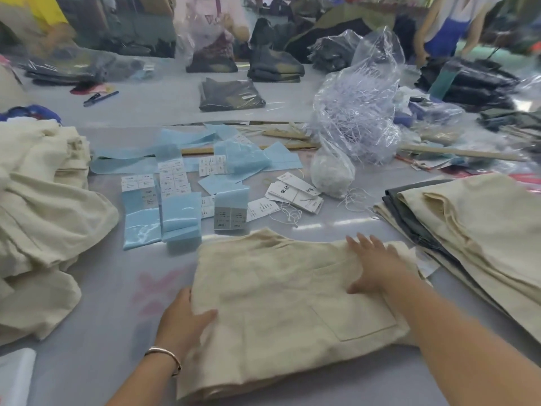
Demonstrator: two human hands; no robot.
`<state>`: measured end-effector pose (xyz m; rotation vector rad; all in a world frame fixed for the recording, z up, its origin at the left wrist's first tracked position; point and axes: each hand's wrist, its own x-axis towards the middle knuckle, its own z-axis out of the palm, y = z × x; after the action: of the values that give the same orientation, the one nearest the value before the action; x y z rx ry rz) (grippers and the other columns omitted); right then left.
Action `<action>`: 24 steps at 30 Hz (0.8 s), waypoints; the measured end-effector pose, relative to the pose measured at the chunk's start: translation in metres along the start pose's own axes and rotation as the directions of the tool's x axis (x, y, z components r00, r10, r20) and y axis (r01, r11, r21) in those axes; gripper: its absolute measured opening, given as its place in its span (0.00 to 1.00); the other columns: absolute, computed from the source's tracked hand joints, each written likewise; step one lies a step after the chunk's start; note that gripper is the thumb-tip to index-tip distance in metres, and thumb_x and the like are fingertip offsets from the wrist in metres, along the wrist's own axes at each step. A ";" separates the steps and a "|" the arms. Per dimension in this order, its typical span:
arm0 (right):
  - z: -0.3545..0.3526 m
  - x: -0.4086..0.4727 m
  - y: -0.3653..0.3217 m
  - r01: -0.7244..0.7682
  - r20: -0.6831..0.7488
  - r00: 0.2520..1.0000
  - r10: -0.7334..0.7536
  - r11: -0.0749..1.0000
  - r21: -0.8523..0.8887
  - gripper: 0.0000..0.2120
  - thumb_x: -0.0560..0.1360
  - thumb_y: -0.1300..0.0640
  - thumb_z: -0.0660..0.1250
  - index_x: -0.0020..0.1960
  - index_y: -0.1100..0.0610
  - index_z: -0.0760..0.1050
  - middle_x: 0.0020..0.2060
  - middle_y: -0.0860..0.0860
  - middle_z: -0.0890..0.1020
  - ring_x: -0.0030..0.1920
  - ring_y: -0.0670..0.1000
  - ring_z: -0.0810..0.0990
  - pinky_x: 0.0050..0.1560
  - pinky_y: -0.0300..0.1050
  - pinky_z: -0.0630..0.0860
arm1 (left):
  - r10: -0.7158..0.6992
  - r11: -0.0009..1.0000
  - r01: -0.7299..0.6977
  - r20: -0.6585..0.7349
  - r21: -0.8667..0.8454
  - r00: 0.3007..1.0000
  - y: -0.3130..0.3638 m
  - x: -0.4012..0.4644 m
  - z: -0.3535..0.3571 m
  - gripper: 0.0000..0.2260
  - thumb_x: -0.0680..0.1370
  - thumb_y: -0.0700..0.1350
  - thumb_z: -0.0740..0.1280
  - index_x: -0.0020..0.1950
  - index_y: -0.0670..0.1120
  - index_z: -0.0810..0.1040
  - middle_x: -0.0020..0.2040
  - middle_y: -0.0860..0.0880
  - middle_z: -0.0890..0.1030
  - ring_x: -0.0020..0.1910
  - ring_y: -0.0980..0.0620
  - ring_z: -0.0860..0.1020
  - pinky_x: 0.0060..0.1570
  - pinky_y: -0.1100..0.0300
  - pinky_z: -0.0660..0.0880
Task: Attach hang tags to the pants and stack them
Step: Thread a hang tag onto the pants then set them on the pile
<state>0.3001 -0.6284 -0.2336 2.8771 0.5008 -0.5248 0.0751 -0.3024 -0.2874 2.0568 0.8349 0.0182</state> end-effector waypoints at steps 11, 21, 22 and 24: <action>0.001 0.014 -0.008 0.102 0.158 0.979 -0.127 0.982 0.160 0.34 0.60 0.47 0.78 0.62 0.50 0.69 0.58 0.48 0.78 0.55 0.53 0.77 0.53 0.46 0.75 | 0.254 0.967 -0.254 0.045 -0.014 0.966 0.044 -0.030 0.002 0.25 0.74 0.34 0.67 0.68 0.53 0.70 0.57 0.54 0.79 0.55 0.49 0.77 0.54 0.58 0.71; -0.077 -0.121 0.147 0.166 -0.256 0.967 0.004 0.750 0.640 0.29 0.70 0.58 0.73 0.68 0.42 0.71 0.56 0.45 0.79 0.58 0.48 0.76 0.55 0.40 0.69 | 0.641 0.723 -0.677 -0.235 -0.134 0.731 0.255 -0.076 0.051 0.17 0.76 0.40 0.70 0.61 0.55 0.73 0.46 0.67 0.78 0.45 0.76 0.74 0.41 0.80 0.65; -0.087 -0.137 0.175 0.154 -0.294 0.954 0.053 0.755 0.637 0.29 0.70 0.57 0.74 0.67 0.41 0.71 0.55 0.46 0.80 0.57 0.49 0.77 0.56 0.42 0.70 | 0.679 0.682 -0.719 -0.250 -0.135 0.691 0.283 -0.085 0.061 0.17 0.75 0.40 0.70 0.60 0.56 0.72 0.45 0.69 0.78 0.44 0.77 0.73 0.40 0.80 0.65; -0.100 -0.170 0.230 0.137 -0.359 0.924 0.134 0.760 0.636 0.27 0.69 0.53 0.74 0.65 0.38 0.71 0.52 0.48 0.82 0.52 0.49 0.79 0.53 0.41 0.72 | 0.741 0.607 -0.785 -0.266 -0.128 0.616 0.339 -0.103 0.083 0.17 0.75 0.43 0.71 0.60 0.57 0.72 0.43 0.69 0.77 0.43 0.77 0.73 0.38 0.80 0.65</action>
<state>0.2628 -0.8693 -0.0532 3.6982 0.4314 -0.1224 0.2082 -0.5491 -0.0561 2.0481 -0.0351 0.7725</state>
